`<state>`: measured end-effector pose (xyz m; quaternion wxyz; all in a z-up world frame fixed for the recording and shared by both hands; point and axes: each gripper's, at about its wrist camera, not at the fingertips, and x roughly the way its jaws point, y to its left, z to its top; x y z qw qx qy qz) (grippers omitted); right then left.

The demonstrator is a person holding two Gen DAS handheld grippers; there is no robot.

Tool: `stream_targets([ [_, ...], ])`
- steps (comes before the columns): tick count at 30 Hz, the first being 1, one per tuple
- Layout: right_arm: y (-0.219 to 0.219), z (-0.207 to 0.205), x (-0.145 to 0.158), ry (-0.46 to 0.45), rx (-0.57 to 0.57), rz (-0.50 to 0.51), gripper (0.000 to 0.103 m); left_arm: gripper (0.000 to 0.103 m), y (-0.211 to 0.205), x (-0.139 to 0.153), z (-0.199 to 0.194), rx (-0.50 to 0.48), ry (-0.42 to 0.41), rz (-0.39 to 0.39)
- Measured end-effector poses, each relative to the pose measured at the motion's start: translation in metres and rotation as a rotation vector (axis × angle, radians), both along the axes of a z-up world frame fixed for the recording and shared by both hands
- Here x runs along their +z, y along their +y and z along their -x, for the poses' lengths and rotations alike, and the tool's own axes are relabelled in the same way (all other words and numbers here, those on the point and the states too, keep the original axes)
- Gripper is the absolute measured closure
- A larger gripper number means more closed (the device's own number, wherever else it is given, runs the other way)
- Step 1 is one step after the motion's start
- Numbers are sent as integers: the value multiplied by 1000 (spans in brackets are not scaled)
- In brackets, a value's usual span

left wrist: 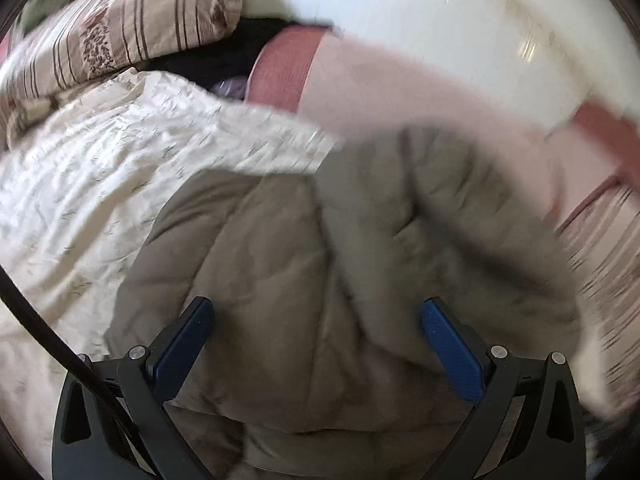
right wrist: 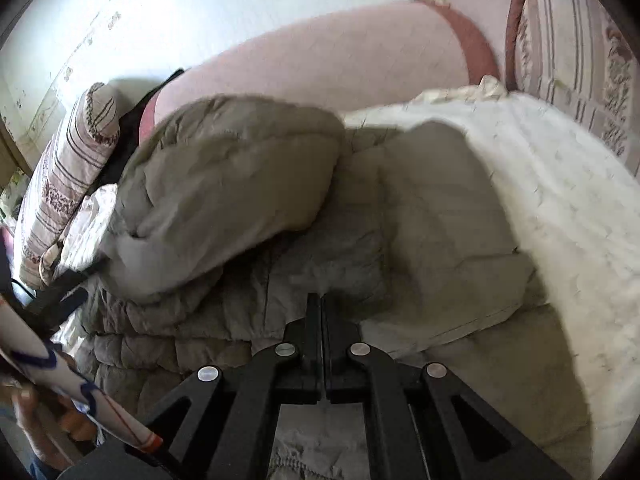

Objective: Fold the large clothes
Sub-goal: 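Lift the hood and fold it over the jacket body with the right gripper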

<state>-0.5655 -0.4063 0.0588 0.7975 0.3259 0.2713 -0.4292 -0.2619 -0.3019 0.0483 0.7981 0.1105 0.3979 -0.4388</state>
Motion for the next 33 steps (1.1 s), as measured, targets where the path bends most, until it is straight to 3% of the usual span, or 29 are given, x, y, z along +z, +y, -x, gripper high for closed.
stream_targets([
  [2,5,5,14,-7,-25,42,102,0,-8,-12,2,-8,-39,-81],
  [5,13,11,43,-40,-76,147,100,0,-8,-13,6,-16,-66,-105],
  [9,9,-10,69,-95,-6,181,97,0,-5,-16,7,-23,-73,-118],
  [10,9,-20,70,-112,24,190,89,0,-5,-15,8,-23,-75,-119],
  [11,10,-30,69,-116,45,195,81,0,-5,-15,7,-23,-77,-120],
  [12,6,-42,65,-113,61,187,65,0,-5,-15,7,-24,-79,-121],
  [13,3,-49,58,-120,66,177,61,0,-5,-15,7,-26,-81,-122],
  [15,-6,-59,34,-108,78,112,61,0,-4,-15,6,-27,-81,-120],
  [17,-11,-72,7,-13,93,32,61,0,-3,-14,5,-30,-78,-114],
  [19,-14,-75,-11,20,100,-13,61,0,1,-7,3,-36,-70,-88],
  [24,-8,-83,-17,81,120,7,61,0,22,27,7,-10,-111,91],
  [26,-4,-85,-18,99,125,16,61,0,22,29,12,-38,-97,125],
  [29,1,-84,-18,114,137,17,61,0,10,14,20,-76,-89,67],
  [33,-1,-83,-21,123,150,16,60,0,-10,-15,20,-69,-114,-102],
])
